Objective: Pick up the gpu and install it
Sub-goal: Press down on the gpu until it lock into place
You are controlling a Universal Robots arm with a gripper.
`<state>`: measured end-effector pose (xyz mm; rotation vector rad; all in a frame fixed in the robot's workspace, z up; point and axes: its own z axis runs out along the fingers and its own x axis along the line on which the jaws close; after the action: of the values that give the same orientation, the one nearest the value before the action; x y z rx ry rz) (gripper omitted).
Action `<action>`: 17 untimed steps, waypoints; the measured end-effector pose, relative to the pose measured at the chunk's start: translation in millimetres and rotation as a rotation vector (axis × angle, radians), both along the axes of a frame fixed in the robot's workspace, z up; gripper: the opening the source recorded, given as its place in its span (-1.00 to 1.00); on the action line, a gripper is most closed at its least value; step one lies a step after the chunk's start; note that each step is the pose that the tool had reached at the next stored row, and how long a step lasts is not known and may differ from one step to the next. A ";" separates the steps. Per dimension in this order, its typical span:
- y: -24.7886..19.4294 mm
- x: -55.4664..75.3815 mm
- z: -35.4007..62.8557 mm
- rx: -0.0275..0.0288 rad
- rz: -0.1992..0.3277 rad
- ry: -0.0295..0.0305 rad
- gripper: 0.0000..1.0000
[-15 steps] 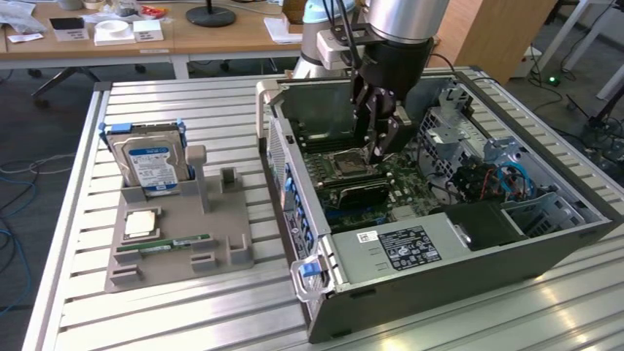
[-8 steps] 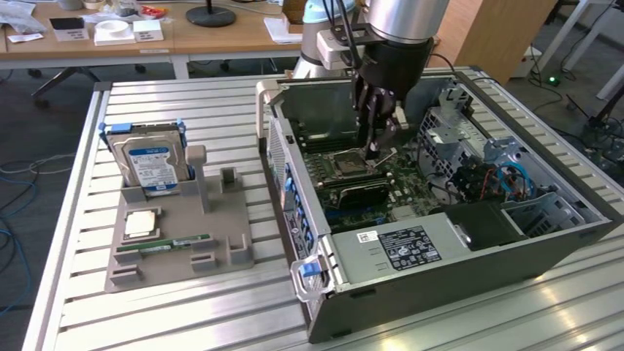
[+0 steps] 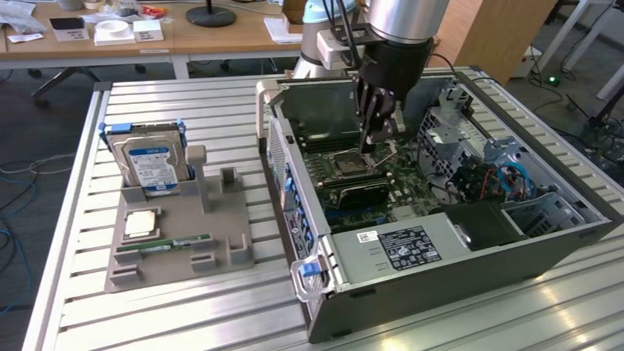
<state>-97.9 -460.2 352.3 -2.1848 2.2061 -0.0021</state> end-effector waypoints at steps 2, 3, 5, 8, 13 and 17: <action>0.0 0.0 0.0 0.0000 0.000 0.0000 -0.79; 0.0 0.0 0.0 0.0000 0.000 0.0000 -0.79; 0.0 0.0 0.0 0.0000 0.000 0.0000 -0.79; 0.0 0.0 -0.1 0.0000 0.000 0.0001 -0.79; 0.0 0.0 -2.2 0.0004 0.000 0.0001 -0.79; 0.0 0.0 -4.7 0.0005 0.000 0.0000 -0.79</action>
<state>-97.9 -460.2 347.6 -2.1846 2.2058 -0.0015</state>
